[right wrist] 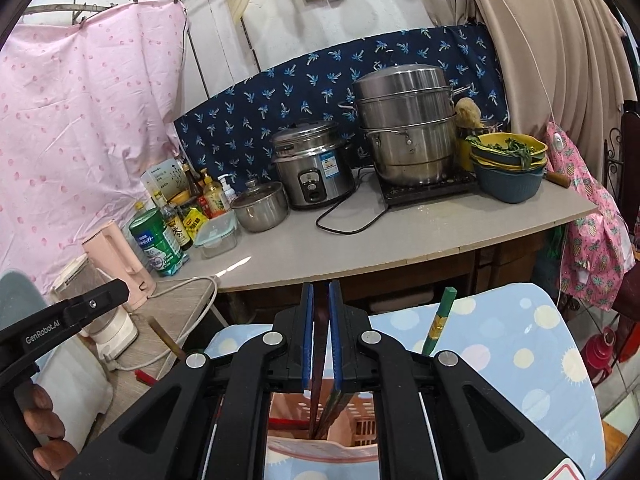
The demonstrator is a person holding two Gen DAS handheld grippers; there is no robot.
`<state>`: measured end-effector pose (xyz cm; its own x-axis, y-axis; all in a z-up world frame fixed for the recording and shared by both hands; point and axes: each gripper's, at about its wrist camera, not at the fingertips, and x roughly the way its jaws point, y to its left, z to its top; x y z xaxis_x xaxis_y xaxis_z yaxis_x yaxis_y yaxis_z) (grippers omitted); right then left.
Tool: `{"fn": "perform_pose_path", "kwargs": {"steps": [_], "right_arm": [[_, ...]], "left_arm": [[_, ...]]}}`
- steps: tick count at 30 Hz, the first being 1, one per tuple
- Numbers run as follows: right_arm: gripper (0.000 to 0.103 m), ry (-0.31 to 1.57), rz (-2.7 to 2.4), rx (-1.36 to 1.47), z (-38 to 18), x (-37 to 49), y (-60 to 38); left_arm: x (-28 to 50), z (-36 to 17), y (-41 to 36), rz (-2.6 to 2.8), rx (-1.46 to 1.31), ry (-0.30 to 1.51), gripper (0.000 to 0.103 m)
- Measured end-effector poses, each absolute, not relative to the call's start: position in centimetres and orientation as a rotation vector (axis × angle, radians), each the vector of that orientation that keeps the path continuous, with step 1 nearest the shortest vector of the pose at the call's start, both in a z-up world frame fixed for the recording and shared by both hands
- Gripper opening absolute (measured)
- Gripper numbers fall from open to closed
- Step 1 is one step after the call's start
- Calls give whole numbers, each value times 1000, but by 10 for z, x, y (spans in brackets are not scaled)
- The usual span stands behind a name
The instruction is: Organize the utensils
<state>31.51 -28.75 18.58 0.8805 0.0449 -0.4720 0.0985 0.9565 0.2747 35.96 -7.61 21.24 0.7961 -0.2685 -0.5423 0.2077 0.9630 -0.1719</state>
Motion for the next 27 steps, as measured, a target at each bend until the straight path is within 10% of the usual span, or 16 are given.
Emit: {"fn": "perform_pose_path", "kwargs": {"steps": [27], "right_arm": [[56, 612, -31, 218, 140, 187, -259]], "left_arm": [[251, 152, -58, -137, 28, 673, 51]]}}
